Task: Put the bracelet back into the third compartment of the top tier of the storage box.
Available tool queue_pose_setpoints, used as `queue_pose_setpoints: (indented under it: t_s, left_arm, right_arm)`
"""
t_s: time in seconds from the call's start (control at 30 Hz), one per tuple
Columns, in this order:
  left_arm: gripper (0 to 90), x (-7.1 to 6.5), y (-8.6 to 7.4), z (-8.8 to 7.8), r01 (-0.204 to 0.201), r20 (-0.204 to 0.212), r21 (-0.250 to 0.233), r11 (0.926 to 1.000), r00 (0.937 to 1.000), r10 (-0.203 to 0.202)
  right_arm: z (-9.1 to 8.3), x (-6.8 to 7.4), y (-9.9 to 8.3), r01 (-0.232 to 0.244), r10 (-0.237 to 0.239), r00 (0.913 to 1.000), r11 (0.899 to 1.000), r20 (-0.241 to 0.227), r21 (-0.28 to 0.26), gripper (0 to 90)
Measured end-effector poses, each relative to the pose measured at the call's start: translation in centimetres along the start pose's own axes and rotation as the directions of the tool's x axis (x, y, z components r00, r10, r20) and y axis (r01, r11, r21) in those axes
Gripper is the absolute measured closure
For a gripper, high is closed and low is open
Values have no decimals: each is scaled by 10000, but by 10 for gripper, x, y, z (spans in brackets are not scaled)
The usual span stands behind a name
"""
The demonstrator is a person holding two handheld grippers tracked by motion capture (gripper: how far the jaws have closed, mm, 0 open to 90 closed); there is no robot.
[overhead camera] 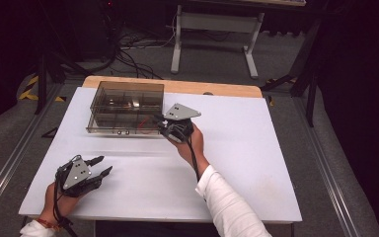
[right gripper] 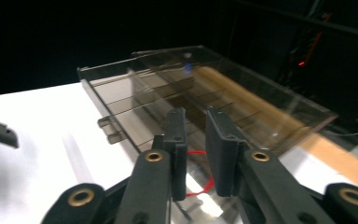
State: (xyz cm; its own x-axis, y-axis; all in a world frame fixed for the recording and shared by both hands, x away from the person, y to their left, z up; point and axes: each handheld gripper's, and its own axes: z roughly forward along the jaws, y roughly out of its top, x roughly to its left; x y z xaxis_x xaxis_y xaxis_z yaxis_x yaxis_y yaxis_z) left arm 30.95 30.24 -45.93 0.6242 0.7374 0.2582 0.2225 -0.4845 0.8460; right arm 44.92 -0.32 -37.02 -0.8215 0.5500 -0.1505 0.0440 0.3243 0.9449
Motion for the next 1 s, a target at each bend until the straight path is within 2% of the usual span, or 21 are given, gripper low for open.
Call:
queue_pose_setpoints:
  t_s: [0.07,0.1,0.13,0.17,0.2,0.33,0.43,0.47,0.6,0.73,0.8,0.9,1.0]
  left_arm:
    - [714,0,0,0,-25,13,77,10000,10000,24]
    - [783,0,0,0,-12,11,109,9999,10000,11]
    - [783,0,0,0,28,54,143,9999,10000,-29]
    - [819,0,0,0,17,38,175,9998,10000,-17]
    - [888,0,0,1,-11,33,209,9998,10000,10]
    - [897,0,1,1,-65,25,299,9995,10000,64]
    - [897,-1,1,2,33,4,296,9996,10000,-33]
    - [898,-1,1,2,24,-5,334,9994,10000,-24]
    - [898,-1,0,2,25,4,336,9994,10000,-25]
    - [898,0,0,2,-10,-7,390,9992,10000,10]
    - [898,0,0,2,18,10,353,9994,10000,-18]
    - [898,1,0,1,-24,-49,355,9994,10000,25]
    - [898,1,0,2,-71,0,413,9991,10000,71]
  right_arm:
    - [-10,-3,2,114,-112,9995,9999,279,-77,741]
    - [-17,-5,2,303,-293,9974,9995,661,-133,728]
    - [-17,-5,2,303,-293,9974,9995,661,-133,728]
    - [-20,-6,1,277,-265,9972,9995,697,-161,727]
    - [-28,-10,0,179,-159,9962,9996,855,-226,679]
    - [-37,-14,-3,149,-120,9937,9996,1117,-254,648]
    - [-45,-18,-6,140,-101,9912,9995,1323,-282,602]
    - [-49,-19,-8,155,-117,9881,9996,1531,-235,561]
    - [-54,-20,-10,190,-149,9851,9996,1714,-224,530]
    - [-59,-21,-12,340,-288,9799,9992,1972,-230,432]
    - [-63,-21,-14,333,-299,9750,9994,2203,-118,323]
    - [-66,-22,-16,337,-311,9702,9994,2404,-70,275]
    - [-72,-24,-19,176,-145,9669,9998,2549,-100,169]
